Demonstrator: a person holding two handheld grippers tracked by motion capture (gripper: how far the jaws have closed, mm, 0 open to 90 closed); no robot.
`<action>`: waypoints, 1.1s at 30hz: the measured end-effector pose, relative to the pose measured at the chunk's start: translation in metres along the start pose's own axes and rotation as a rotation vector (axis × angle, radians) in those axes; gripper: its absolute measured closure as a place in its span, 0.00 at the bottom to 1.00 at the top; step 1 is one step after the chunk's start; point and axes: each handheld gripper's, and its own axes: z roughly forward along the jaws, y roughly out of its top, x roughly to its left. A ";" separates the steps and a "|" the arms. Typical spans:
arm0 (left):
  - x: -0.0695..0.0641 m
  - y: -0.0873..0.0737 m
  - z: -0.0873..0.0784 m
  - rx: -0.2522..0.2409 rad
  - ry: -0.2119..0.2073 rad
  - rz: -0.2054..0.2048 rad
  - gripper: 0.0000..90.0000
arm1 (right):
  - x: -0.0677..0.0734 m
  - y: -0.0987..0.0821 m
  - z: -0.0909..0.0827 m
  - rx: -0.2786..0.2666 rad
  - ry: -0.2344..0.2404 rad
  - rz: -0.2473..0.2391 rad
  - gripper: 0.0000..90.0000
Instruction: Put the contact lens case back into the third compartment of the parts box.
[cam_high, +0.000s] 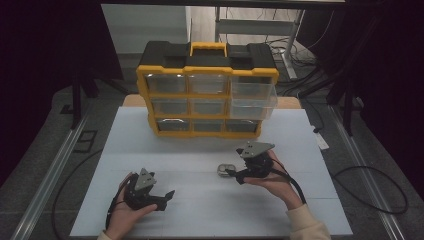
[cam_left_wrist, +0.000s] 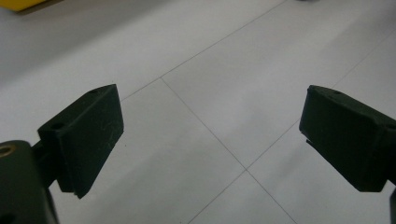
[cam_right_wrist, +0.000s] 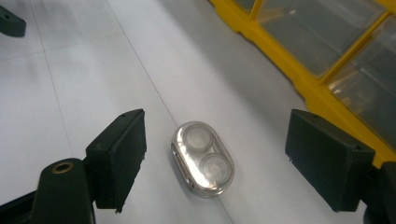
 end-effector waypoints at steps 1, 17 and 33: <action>0.000 0.000 0.000 0.000 0.000 0.000 0.08 | 0.000 0.000 0.001 0.007 0.004 0.001 0.23; 0.000 0.000 0.000 0.003 -0.001 0.002 0.08 | -0.003 -0.004 0.022 0.111 0.058 -0.012 0.22; 0.000 0.001 0.001 0.004 0.000 0.003 0.08 | -0.010 -0.002 0.046 0.201 0.123 -0.032 0.22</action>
